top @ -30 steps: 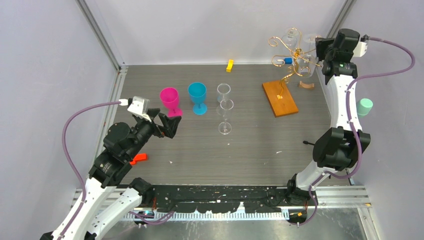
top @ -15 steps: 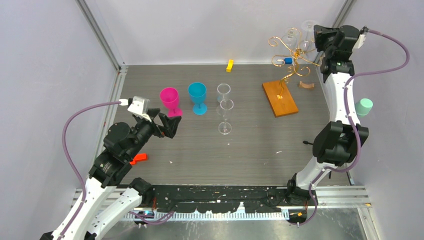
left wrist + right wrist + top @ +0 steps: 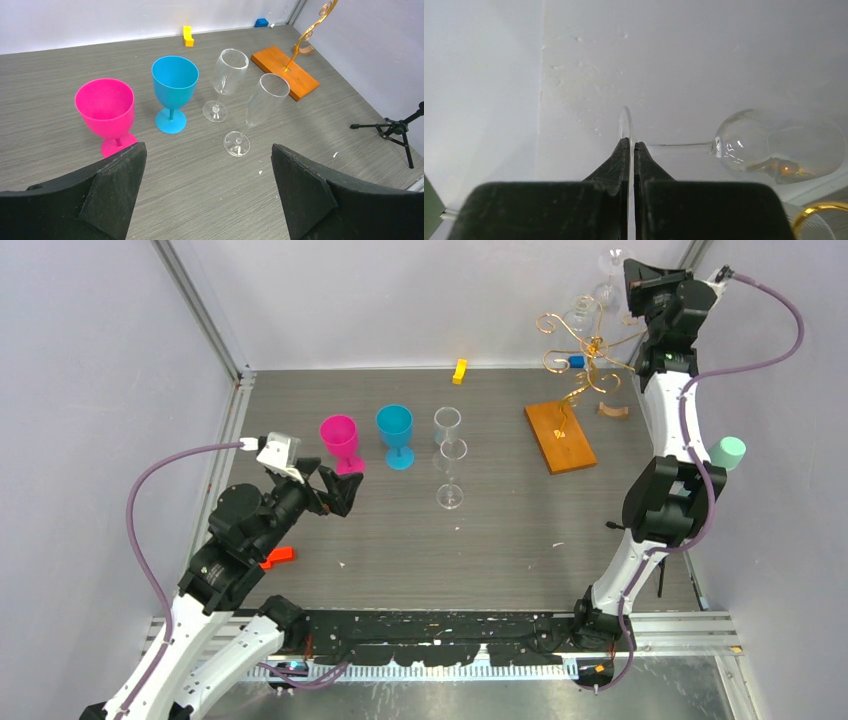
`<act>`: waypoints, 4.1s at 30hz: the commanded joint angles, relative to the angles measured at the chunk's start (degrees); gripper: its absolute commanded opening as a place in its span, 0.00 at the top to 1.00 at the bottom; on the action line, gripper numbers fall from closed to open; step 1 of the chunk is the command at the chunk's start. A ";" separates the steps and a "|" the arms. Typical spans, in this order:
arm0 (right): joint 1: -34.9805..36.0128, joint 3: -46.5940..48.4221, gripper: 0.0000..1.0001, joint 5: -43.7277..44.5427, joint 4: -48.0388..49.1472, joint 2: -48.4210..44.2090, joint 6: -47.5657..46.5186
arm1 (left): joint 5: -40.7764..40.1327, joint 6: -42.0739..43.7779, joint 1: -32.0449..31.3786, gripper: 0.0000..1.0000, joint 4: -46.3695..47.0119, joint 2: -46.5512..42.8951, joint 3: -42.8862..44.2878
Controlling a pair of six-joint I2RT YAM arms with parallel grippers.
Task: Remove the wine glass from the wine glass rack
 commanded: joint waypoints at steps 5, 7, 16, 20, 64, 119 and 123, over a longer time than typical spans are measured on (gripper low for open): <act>-0.25 11.27 1.00 -6.64 14.05 -0.66 2.98 | 0.16 -0.47 0.18 0.02 1.03 1.02 2.19; -0.26 11.72 1.00 -7.42 14.30 -1.61 4.45 | 0.33 -0.61 0.22 0.02 1.38 1.19 2.10; 0.92 8.34 0.99 -12.08 15.72 -9.38 14.62 | 1.41 -1.25 0.17 0.02 2.68 2.02 1.88; 3.34 4.97 1.00 -13.71 15.92 -14.20 16.70 | 1.83 -1.52 0.17 0.02 3.13 2.05 2.03; 53.59 -39.07 1.00 -9.43 -1.97 -40.43 20.11 | 27.88 2.94 0.17 0.21 32.64 18.75 1.63; 64.65 -47.14 0.16 6.03 -2.68 -41.31 1.42 | -13.19 -28.11 0.17 1.00 34.23 11.28 2.66; 66.86 -48.94 0.15 6.97 2.18 -41.02 0.87 | -15.33 -30.77 0.17 1.00 33.89 10.37 2.69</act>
